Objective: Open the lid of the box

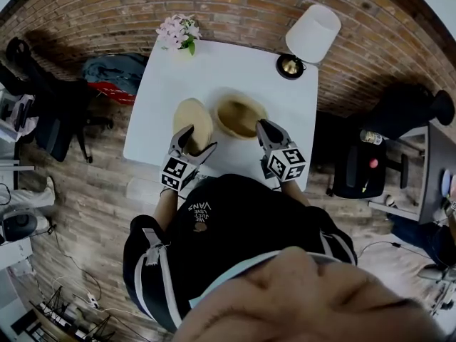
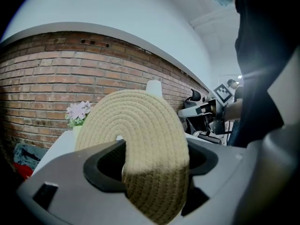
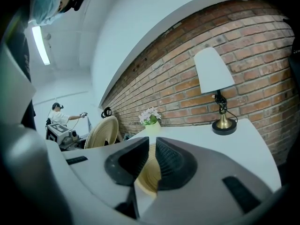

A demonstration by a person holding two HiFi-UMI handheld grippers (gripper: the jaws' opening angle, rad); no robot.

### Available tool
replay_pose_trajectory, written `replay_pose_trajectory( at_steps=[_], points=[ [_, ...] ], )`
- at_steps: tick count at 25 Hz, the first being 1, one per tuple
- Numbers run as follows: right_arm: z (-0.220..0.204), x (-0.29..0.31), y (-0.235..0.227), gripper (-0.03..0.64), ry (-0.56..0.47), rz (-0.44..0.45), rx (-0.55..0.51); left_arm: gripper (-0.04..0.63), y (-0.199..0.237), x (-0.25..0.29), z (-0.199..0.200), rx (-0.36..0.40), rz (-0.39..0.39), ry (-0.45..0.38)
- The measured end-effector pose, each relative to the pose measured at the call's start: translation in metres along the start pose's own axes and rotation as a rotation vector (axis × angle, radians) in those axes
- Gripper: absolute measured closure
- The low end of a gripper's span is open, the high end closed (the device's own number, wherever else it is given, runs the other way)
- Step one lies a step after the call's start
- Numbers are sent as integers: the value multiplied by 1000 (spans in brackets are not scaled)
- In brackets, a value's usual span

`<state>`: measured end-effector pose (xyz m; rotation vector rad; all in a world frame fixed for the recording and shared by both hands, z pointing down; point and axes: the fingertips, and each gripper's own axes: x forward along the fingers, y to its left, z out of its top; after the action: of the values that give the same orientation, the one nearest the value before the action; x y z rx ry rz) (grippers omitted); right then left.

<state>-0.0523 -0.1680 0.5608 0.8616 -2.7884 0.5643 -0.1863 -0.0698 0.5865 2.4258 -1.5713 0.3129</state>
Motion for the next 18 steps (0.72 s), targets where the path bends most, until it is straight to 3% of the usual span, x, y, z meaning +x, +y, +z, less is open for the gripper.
replay_pose_trajectory(
  at_steps=[11,18],
  points=[
    [-3,5,4,598,20,21,-4,229,5,-16,-8,-53,52,-17],
    [0,2,-8,611,11,-30,-1,229,10,-16,-3,-57,60,-34]
  ],
)
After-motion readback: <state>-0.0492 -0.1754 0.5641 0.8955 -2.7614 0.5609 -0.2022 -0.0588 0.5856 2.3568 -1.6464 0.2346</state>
